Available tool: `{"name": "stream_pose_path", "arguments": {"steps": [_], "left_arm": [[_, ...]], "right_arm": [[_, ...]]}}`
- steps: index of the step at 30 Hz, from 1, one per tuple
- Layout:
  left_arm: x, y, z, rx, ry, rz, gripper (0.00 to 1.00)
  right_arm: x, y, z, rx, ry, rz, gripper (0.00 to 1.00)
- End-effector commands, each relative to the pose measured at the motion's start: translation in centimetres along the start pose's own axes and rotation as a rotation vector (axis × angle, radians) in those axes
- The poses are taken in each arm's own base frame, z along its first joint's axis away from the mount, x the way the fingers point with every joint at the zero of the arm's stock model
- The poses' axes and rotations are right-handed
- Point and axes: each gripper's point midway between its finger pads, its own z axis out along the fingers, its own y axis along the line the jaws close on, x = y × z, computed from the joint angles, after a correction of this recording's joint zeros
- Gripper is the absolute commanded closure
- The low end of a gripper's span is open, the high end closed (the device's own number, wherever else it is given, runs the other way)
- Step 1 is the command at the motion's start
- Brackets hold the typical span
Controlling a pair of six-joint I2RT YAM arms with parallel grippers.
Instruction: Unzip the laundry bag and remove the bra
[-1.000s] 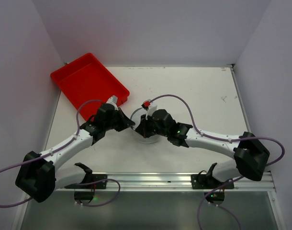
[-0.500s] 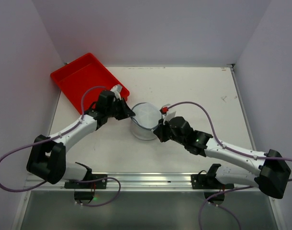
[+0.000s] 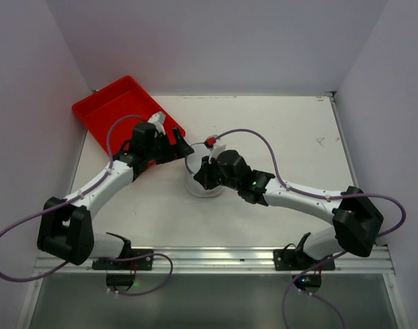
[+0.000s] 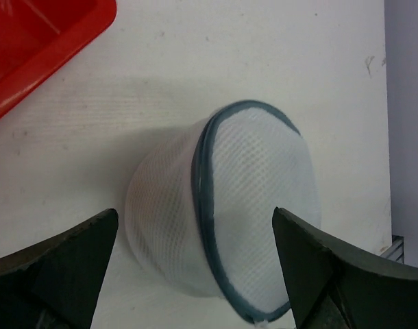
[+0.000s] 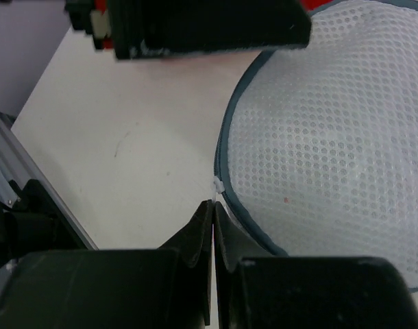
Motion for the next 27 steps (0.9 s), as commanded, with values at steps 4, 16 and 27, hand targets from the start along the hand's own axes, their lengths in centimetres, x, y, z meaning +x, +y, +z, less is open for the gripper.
{"name": "stream_pose_path", "arguments": {"steps": [4,16,27], "left_arm": [[4.3,0.5,-2.8,0.008,0.004,-0.197,0.11],[5.1,-3.4,-2.1,0.098,-0.008,-0.229,0.58],[4.1,-1.3,-2.2,0.038,-0.014,-0.215,1.0]], "right_arm": [[-3.1,2.4,1.2,-0.072,-0.085,0.049,1.0],[-2.4,1.7,0.9,-0.052,-0.074,0.04,1.0],[0.1,-2.8,-2.8,0.077,-0.051,-0.03,1.0]]}}
